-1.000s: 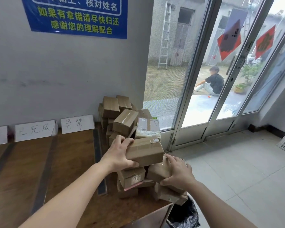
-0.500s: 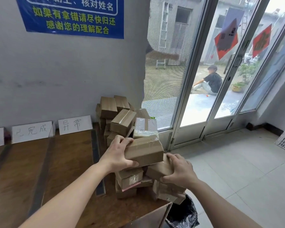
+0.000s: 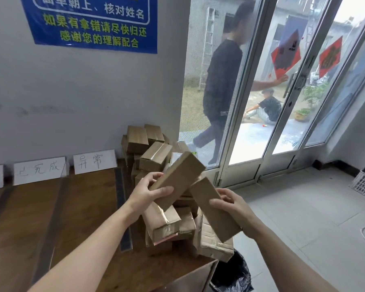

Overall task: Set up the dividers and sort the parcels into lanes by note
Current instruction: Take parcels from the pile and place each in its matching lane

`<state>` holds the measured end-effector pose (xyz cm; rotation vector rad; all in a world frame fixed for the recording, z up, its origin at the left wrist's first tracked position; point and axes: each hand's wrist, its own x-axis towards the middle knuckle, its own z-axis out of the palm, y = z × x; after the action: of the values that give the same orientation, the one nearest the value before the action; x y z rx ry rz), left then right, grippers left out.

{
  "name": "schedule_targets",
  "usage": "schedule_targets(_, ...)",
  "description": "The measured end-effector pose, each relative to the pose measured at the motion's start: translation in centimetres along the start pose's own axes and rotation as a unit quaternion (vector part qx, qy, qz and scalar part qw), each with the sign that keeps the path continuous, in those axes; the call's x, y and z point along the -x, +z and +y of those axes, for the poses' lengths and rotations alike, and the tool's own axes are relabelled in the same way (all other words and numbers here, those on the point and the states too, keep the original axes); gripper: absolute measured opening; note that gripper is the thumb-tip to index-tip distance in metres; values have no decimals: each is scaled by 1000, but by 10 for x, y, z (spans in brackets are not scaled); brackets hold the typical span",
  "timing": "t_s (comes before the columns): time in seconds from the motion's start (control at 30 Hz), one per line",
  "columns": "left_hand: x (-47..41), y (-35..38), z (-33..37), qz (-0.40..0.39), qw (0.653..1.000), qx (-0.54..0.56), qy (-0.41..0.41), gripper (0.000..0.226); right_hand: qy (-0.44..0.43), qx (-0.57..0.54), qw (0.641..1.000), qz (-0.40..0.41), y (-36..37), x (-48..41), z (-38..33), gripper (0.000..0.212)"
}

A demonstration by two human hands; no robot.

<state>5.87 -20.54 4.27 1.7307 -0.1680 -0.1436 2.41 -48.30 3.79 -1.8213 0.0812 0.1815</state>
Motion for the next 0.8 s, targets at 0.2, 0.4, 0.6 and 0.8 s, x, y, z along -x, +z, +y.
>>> schedule_targets(0.2, 26, -2, 7, -60, 959, 266, -76, 52, 56, -268, 959, -69, 15, 2, -8, 71)
schedule_targets(0.4, 46, -10, 4, -16, 928, 361, -93, 39, 85, -350, 929, -84, 46, -5, -21, 58)
schedule_targets(0.6, 62, -25, 1, 47, 950, 303, -54, 44, 33, -290, 946, -140, 73, -9, -27, 93)
schedule_targets(0.8, 82, -46, -7, 94, 970, 217, -51, 86, 23, -217, 966, -137, 98, -17, -36, 93)
